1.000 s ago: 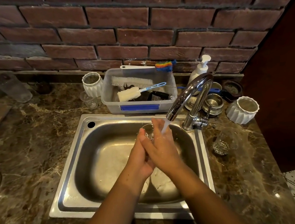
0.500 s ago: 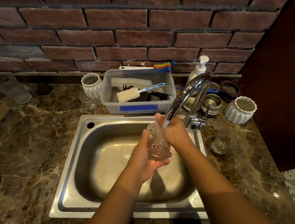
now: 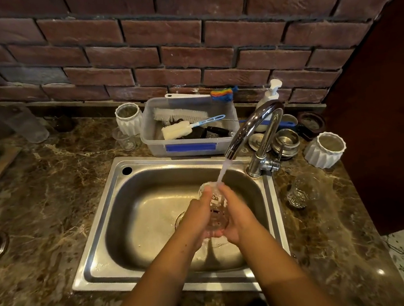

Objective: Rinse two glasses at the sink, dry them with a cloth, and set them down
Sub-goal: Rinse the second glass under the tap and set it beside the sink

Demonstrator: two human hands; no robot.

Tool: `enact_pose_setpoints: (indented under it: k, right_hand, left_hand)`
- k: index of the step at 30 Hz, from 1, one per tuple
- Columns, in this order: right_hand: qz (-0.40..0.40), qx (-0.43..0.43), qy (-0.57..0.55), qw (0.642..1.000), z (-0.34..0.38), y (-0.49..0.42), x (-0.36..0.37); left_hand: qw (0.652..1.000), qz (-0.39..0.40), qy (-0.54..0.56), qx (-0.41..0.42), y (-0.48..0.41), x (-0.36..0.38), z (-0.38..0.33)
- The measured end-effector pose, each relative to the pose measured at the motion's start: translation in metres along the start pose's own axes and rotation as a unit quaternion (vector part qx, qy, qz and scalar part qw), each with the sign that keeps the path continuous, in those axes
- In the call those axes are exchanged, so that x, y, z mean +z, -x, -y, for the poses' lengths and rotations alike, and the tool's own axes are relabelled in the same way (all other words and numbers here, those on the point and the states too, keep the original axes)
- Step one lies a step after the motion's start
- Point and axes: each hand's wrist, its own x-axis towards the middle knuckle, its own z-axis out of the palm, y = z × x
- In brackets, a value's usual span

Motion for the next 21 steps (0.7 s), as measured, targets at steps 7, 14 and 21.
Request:
enact_pose_setpoints:
  k: [7, 14, 21]
  right_hand:
    - [0.038, 0.120, -0.068, 0.990, -0.024, 0.028, -0.020]
    - [0.065, 0.146, -0.085, 0.984, -0.037, 0.057, -0.021]
    - [0.079, 0.112, -0.038, 0.990, -0.044, 0.069, -0.026]
  left_hand:
    - [0.998, 0.037, -0.014, -0.045, 0.029, -0.009, 0.022]
    - [0.996, 0.071, -0.026, -0.056, 0.059, -0.023, 0.025]
    - [0.993, 0.074, -0.083, 0.021, 0.075, -0.028, 0.031]
